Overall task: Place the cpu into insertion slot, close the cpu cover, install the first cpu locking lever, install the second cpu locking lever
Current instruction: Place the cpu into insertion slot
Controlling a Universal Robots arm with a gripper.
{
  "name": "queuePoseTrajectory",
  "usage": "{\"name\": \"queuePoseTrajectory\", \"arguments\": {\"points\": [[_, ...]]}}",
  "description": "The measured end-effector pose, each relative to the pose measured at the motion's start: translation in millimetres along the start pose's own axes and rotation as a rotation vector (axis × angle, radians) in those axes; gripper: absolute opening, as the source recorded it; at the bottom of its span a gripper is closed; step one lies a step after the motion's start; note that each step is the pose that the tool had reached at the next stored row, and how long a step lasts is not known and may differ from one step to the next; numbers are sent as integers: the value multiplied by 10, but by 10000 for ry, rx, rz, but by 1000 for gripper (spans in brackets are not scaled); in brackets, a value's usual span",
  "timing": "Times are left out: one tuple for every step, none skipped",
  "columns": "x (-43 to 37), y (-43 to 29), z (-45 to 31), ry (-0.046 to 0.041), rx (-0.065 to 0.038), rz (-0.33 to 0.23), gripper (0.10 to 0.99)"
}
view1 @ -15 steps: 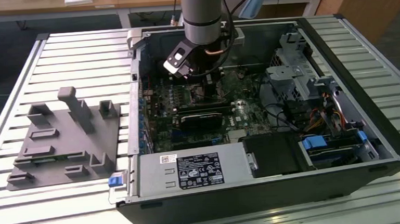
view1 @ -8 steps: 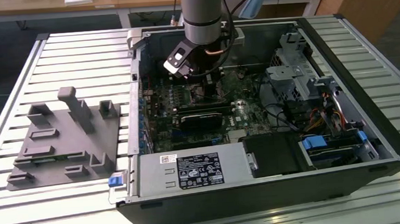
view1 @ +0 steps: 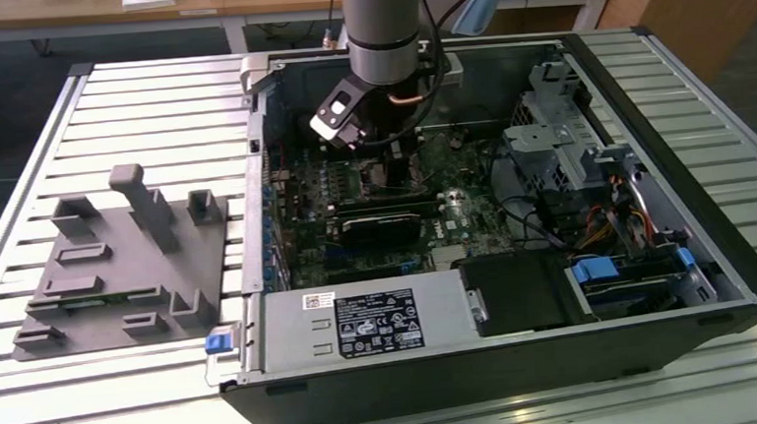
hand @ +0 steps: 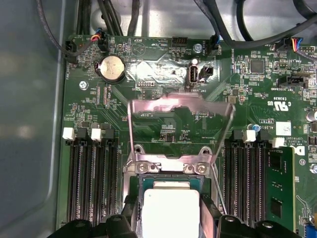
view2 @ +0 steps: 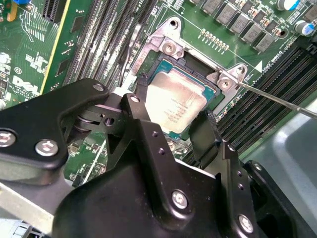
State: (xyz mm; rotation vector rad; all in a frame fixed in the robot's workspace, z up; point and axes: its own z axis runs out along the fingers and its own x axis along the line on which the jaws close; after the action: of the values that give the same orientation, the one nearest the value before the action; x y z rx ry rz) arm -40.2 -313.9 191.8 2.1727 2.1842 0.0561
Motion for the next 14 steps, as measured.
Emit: {"name": "queuePoseTrajectory", "arguments": {"points": [[0, 0, 0, -1, 1, 0, 612], [0, 0, -1, -2, 1, 0, 612], [0, 0, -1, -1, 1, 1, 612], [0, 0, -1, -2, 2, 0, 612], [0, 0, -4, -3, 3, 1, 612], [0, 0, -6, 0, 2, 2, 612], [2, 0, -6, -1, 2, 3, 612], [4, -1, -6, 0, 1, 4, 612], [8, -1, -6, 0, 2, 5, 612], [12, -1, -6, -1, 1, 5, 612], [15, -1, -6, -1, 2, 5, 612], [17, -1, -6, 3, 2, 5, 612], [17, -1, -5, 4, 2, 4, 612], [17, -1, -5, 4, 1, 5, 612]]}}
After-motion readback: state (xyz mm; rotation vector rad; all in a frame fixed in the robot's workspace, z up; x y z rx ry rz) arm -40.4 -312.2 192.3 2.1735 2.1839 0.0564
